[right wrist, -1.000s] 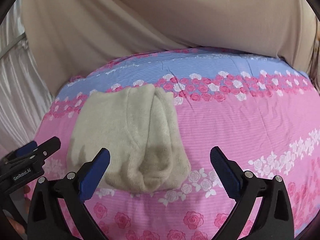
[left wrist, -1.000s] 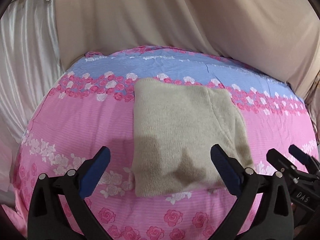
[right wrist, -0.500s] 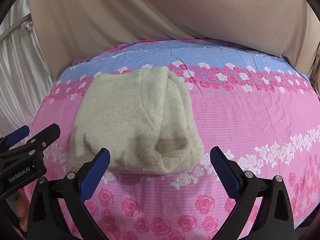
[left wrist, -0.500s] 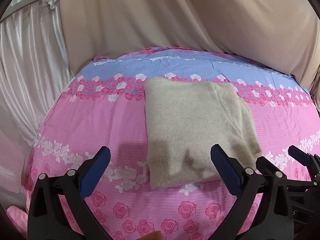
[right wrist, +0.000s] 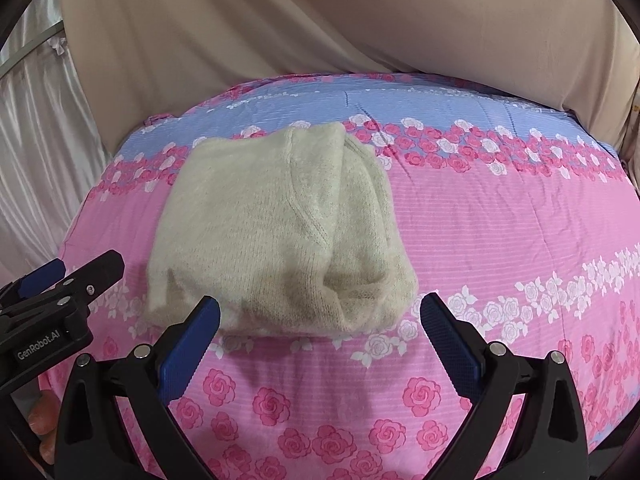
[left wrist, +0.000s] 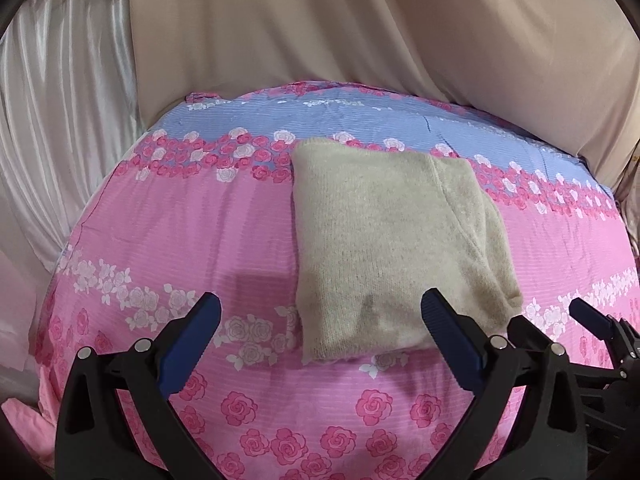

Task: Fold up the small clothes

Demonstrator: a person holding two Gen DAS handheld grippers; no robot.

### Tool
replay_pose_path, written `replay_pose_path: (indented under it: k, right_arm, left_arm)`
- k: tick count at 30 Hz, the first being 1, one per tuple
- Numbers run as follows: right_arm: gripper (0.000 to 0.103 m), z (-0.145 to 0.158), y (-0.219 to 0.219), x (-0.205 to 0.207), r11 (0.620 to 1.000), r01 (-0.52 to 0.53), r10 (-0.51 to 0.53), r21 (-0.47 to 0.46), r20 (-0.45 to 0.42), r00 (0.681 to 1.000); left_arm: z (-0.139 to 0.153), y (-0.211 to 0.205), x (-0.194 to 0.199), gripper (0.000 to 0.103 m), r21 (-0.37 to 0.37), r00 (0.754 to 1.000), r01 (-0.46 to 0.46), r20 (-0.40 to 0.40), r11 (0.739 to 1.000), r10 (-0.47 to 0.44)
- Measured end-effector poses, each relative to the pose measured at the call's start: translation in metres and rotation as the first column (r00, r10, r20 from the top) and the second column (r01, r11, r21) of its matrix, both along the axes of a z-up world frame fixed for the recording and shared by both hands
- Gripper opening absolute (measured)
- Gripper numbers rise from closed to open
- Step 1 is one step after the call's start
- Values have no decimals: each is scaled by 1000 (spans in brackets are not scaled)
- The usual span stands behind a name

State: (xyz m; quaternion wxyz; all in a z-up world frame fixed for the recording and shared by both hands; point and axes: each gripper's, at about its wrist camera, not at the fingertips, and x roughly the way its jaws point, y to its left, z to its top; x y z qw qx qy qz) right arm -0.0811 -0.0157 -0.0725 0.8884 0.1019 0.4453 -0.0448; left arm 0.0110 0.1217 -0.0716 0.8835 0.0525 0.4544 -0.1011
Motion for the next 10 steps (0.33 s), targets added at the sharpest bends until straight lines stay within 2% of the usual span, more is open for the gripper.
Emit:
replay_pose_path:
  k: [10]
  right_arm:
    - [98, -2, 2, 1, 1000, 0, 0, 0, -7, 1000]
  left_arm:
    - [-2, -3, -3, 98, 26, 1000, -8, 1, 1000, 8]
